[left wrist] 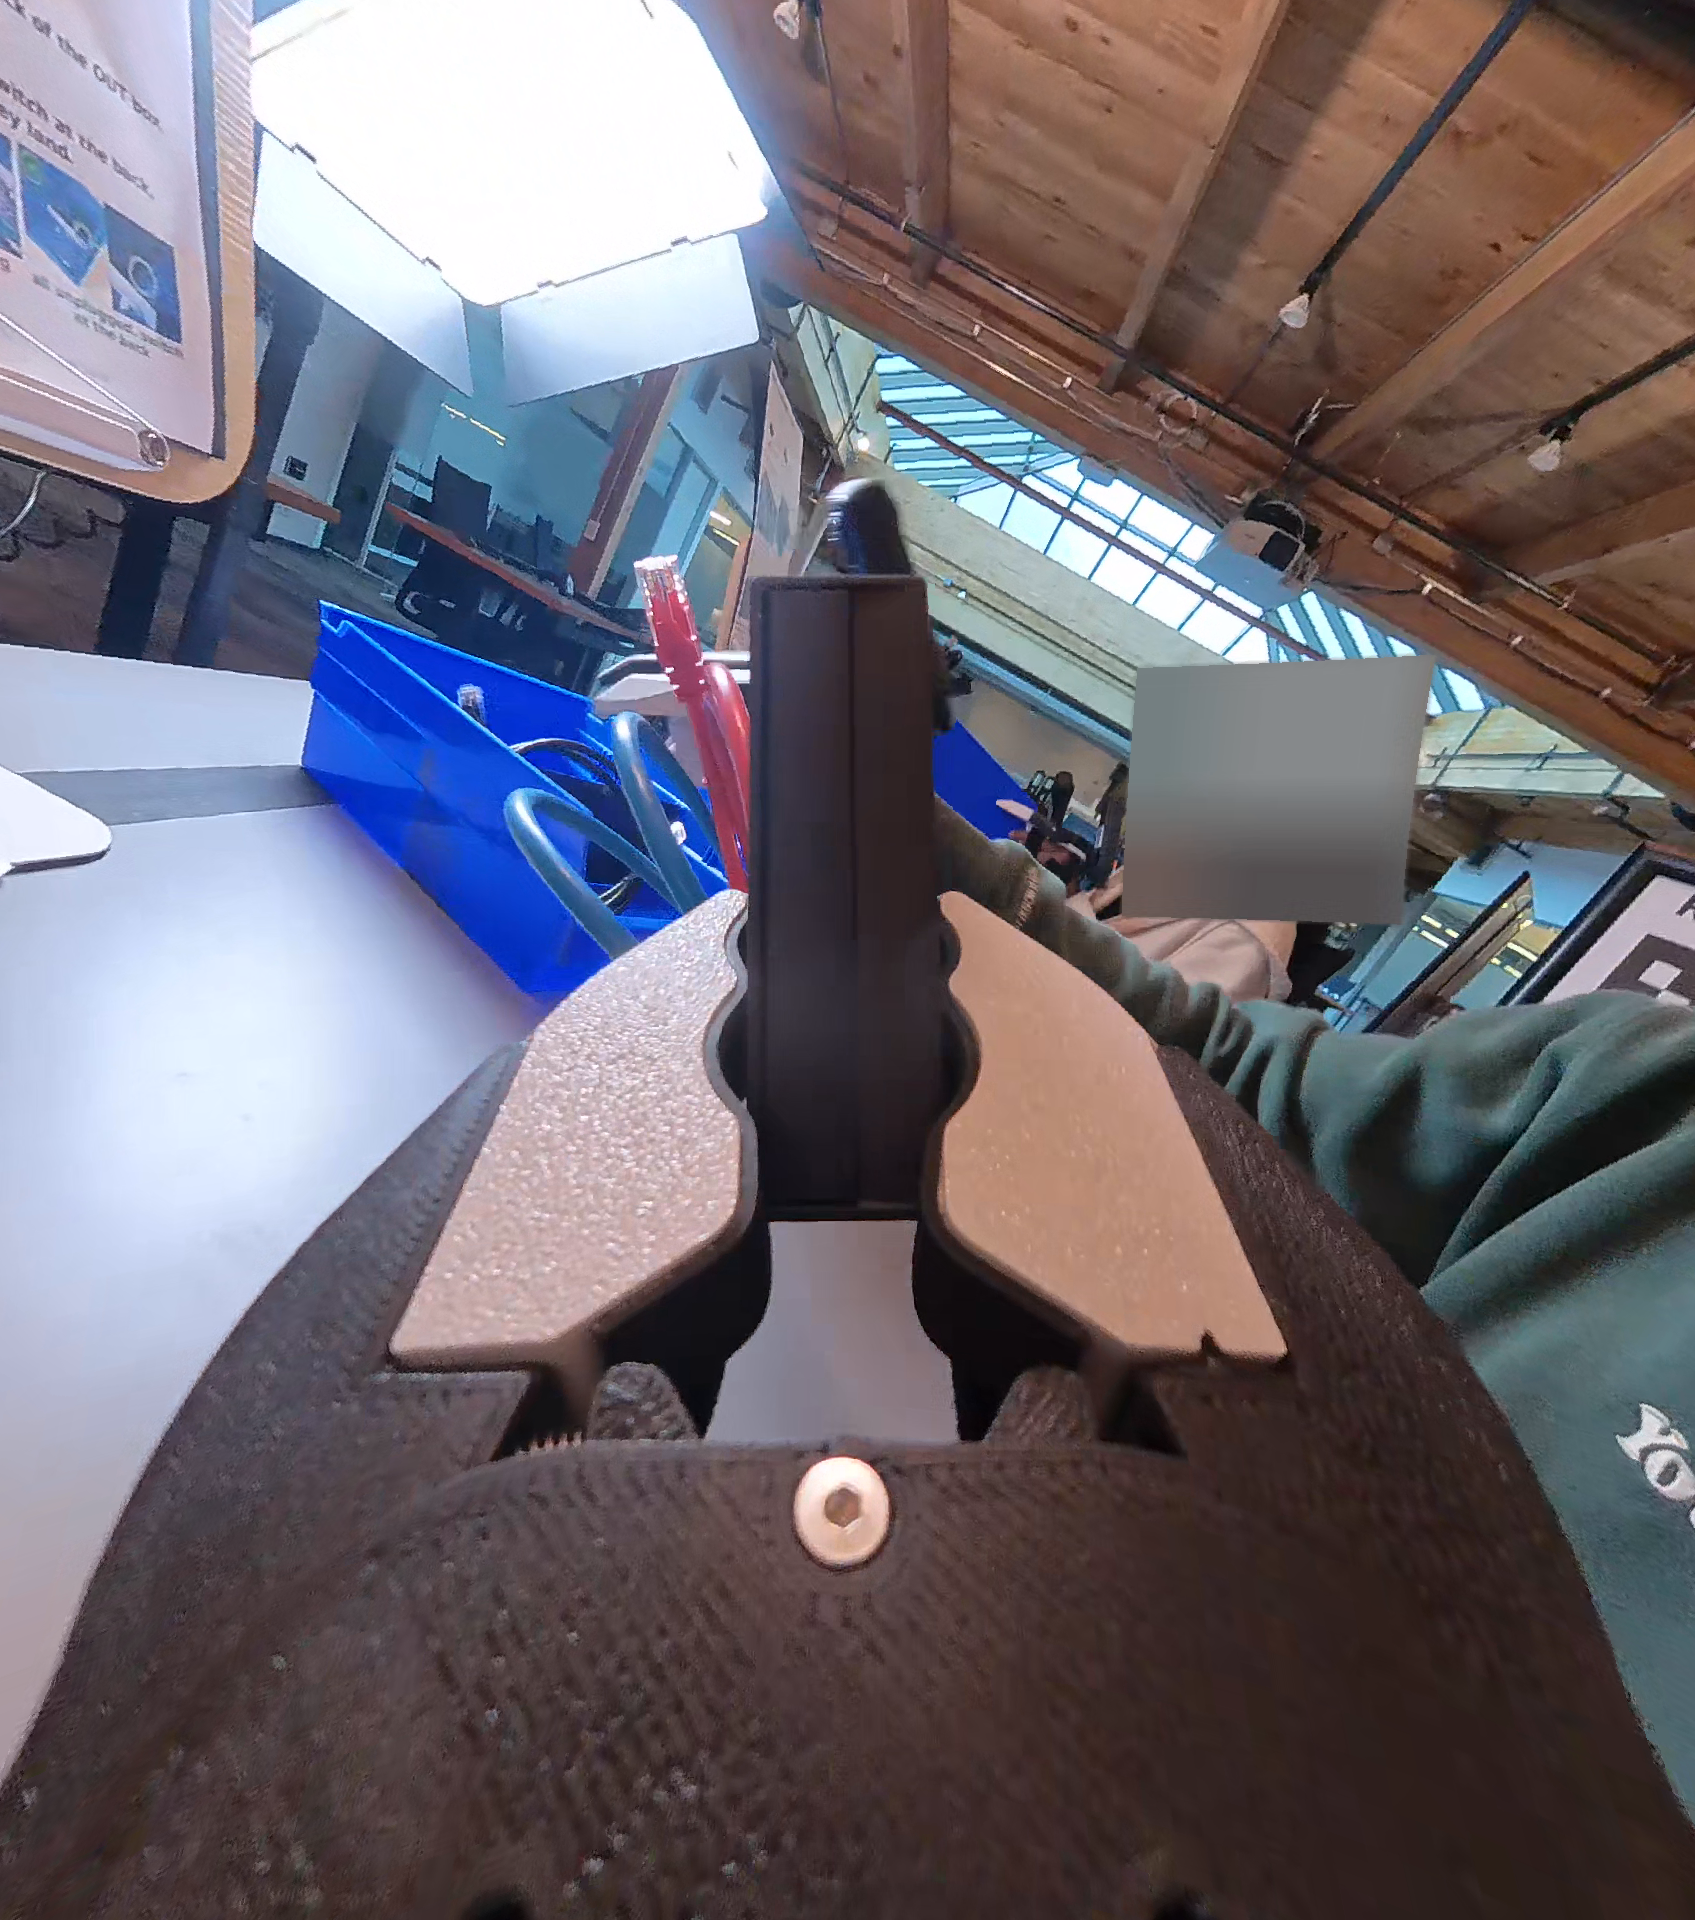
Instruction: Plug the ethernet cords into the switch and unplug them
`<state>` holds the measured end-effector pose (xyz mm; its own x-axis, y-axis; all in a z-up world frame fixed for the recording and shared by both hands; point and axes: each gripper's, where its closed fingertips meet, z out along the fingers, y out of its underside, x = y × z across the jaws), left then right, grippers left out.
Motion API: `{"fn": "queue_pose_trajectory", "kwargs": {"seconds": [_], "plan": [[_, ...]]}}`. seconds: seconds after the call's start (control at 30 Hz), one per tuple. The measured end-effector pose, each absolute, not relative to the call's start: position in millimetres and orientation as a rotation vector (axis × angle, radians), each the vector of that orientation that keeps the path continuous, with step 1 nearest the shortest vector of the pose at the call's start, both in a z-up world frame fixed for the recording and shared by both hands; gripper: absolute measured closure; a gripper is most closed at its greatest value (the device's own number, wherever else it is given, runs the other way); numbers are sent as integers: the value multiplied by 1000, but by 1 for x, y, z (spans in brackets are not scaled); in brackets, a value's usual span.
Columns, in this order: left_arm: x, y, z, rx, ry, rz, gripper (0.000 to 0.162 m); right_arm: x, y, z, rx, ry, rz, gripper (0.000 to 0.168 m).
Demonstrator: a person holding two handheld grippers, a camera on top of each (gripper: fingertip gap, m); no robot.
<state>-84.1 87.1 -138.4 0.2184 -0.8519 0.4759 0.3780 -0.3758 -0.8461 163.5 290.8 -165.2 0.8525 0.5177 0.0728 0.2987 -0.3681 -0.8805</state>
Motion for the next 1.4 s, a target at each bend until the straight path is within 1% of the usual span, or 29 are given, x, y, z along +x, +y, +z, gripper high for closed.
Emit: {"fn": "queue_pose_trajectory", "kwargs": {"seconds": [0.07, 0.1, 0.17, 0.27, 0.4, 0.57, 0.73, 0.83, 1.07, 1.2, 1.4], "plan": [[-85, 89, -139, -1394, 473, -1435, 132, 124, 252, -131, -1814, -734, 399, 121], [-85, 90, -140, -1396, 469, -1443, 133, 96, 221, -117, -1736, -834, 526, 125], [-84, 89, -142, -1400, 469, -1454, 132, 44, 152, -108, -1638, -1056, 784, 131], [-79, 87, -144, -1406, 498, -1446, 133, -13, 77, -126, -1581, -1286, 1003, 137], [-68, 78, -146, -1404, 564, -1430, 133, -56, 55, -166, -1589, -1415, 985, 137], [-64, 75, -150, -1410, 622, -1398, 132, -64, 61, -172, -1611, -1406, 1036, 146], [-56, 71, -154, -1423, 677, -1395, 133, -65, 61, -179, -1606, -1459, 1006, 147], [-51, 67, -157, -1428, 716, -1384, 132, -64, 56, -183, -1592, -1517, 1012, 151], [-46, 61, -157, -1433, 793, -1375, 132, -60, 53, -182, -1591, -1506, 1085, 154], [-48, 59, -165, -1476, 903, -1260, 132, -59, 55, -185, -1628, -1484, 1054, 155], [-53, 67, -156, -1448, 794, -1224, 132, -63, 66, -180, -1692, -1316, 1106, 156]]}}
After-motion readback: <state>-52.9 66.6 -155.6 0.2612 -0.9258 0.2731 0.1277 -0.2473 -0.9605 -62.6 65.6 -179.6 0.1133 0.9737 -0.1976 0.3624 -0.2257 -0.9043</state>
